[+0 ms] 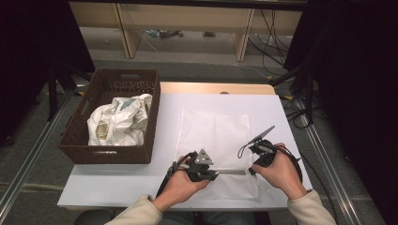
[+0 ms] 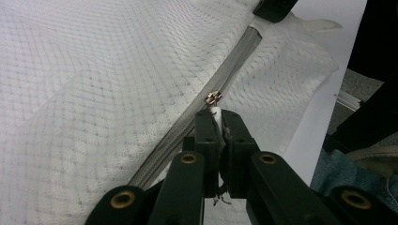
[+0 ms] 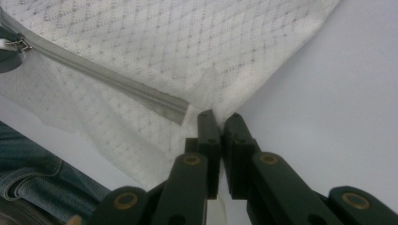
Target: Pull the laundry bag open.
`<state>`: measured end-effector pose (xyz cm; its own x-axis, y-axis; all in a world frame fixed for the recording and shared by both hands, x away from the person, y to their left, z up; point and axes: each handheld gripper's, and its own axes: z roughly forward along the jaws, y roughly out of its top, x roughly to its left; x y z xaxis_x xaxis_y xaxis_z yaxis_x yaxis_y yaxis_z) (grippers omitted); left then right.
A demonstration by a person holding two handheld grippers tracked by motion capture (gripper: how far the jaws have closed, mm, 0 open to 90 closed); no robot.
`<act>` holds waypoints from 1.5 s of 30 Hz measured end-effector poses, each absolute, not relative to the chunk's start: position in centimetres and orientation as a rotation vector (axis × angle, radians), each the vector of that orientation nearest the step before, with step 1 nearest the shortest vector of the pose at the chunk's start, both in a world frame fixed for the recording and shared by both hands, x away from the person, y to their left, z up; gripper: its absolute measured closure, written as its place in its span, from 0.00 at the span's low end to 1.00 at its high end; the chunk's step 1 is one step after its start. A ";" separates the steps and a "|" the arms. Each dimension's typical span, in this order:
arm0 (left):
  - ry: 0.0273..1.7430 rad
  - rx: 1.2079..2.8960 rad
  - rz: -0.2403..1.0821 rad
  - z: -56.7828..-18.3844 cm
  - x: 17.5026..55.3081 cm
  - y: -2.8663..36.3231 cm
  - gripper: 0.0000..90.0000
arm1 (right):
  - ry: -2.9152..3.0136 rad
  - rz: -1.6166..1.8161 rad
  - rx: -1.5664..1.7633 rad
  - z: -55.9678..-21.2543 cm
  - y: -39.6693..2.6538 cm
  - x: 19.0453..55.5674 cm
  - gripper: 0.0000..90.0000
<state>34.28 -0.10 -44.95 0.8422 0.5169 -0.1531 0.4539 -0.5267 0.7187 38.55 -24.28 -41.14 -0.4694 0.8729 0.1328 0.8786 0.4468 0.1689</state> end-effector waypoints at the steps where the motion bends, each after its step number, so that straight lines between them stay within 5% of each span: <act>1: 0.701 2.212 0.096 -44.9 34.3 0.0 0.96 | -2.625 -0.323 -1.637 -41.1 -24.1 38.5 0.97; 45: 0.747 2.190 0.089 -44.7 33.8 2.1 0.96 | -2.675 -0.323 -1.568 -41.4 -24.5 38.8 0.97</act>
<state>33.84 2.13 -44.73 0.8228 0.5403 -0.1761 0.4836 -0.5029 0.7164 38.81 -24.46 -41.44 -0.4937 0.8606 0.1250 0.8656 0.4725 0.1656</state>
